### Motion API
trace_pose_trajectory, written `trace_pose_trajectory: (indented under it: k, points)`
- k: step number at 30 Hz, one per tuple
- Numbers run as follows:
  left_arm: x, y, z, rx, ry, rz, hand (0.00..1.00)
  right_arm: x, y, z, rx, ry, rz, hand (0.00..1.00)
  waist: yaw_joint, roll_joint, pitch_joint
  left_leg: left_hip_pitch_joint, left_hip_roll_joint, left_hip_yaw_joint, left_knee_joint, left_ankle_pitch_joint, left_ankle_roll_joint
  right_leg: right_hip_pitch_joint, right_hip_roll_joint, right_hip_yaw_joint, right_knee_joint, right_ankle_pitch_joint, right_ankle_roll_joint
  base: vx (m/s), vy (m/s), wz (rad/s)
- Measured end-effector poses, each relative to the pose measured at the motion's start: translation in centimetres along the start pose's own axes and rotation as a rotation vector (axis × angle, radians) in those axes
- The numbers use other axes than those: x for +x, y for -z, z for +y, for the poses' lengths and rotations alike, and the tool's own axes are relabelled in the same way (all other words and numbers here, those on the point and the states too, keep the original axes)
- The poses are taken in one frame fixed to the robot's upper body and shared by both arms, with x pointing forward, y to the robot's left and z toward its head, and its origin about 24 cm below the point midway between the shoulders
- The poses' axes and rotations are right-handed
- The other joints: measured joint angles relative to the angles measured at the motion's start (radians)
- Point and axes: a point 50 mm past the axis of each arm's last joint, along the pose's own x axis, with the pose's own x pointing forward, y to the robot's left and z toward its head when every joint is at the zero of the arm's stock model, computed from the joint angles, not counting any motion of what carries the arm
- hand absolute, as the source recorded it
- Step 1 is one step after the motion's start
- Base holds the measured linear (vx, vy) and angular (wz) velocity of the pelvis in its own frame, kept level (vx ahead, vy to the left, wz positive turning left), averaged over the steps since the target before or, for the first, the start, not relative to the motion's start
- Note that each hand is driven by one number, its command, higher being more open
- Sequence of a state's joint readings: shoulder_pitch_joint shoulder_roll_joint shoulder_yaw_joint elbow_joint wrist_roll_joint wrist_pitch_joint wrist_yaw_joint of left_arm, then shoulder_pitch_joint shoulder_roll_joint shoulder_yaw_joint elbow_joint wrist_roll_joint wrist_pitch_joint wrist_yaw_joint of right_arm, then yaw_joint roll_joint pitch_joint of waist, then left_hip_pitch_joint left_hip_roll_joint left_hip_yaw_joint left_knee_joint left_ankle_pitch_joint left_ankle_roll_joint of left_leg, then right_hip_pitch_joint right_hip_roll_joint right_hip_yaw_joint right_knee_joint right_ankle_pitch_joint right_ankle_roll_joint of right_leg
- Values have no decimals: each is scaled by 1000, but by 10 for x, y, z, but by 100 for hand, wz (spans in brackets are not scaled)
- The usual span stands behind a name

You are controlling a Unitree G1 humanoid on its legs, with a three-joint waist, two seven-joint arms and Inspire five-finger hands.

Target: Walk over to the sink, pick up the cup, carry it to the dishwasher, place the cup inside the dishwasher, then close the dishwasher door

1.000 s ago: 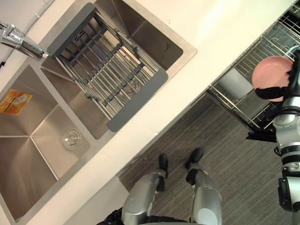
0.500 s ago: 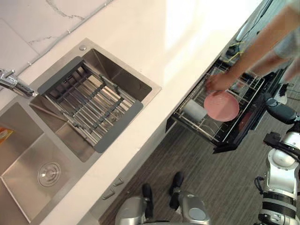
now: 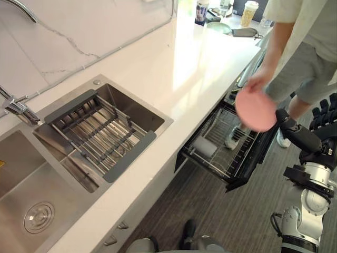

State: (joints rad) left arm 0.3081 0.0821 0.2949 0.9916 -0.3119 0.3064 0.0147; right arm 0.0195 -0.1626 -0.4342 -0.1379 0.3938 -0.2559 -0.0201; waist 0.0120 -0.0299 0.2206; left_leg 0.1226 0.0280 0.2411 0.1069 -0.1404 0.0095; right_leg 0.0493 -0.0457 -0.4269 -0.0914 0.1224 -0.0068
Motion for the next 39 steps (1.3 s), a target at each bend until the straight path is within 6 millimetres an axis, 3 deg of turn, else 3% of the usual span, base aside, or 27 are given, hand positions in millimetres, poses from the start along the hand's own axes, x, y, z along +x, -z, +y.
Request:
trace_pose_trajectory:
  k: [16,39]
  points:
    - [-1,-2,2,57,-44,-5,100,-8,12,19,71,-61,73,100,25,-1,-39,-12,-1,-12,6,0,0,-1,-3,-10,0,6,-3,10,43,2]
    - [-2,-5,3,10,-41,-26,100,-7,3,36,103,-145,56,100,33,0,-56,-84,7,-57,104,-26,-2,-2,-7,-62,0,5,1,-5,48,7]
